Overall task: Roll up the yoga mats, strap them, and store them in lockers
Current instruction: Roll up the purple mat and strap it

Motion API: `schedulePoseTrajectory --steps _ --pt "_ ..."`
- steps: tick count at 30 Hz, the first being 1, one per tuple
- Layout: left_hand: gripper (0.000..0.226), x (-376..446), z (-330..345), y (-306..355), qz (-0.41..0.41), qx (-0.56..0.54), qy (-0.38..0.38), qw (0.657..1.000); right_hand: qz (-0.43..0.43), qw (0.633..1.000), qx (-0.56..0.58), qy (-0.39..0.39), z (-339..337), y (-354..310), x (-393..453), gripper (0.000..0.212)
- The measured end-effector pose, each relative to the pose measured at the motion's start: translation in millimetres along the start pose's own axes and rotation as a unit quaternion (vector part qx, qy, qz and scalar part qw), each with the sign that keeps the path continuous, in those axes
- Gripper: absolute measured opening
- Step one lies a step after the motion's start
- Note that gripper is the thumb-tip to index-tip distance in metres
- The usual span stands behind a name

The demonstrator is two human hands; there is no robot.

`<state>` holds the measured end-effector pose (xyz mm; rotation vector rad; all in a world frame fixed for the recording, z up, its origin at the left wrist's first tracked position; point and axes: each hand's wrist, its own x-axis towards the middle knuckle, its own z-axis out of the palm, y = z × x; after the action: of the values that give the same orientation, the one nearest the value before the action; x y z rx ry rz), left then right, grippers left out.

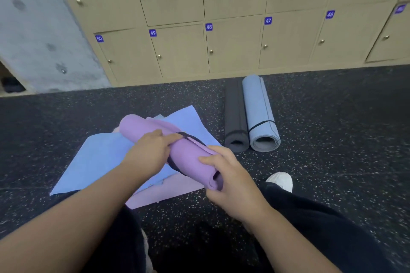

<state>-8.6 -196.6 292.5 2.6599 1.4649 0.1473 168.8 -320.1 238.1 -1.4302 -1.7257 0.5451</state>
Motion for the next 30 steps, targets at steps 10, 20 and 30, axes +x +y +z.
schedulePoseTrajectory --steps 10,20,30 --pt "0.049 17.8 1.3 13.0 0.163 0.045 0.166 0.972 0.120 0.988 -0.055 0.078 -10.6 6.9 11.9 0.055" --pt "0.052 43.0 65.3 31.0 -0.002 -0.350 0.060 0.935 0.235 0.953 0.073 0.176 6.7 31.2 26.6 0.051" --pt "0.048 102.1 77.3 7.9 -0.054 -0.275 0.011 0.960 0.267 0.938 0.074 0.207 10.1 55.1 58.2 0.052"
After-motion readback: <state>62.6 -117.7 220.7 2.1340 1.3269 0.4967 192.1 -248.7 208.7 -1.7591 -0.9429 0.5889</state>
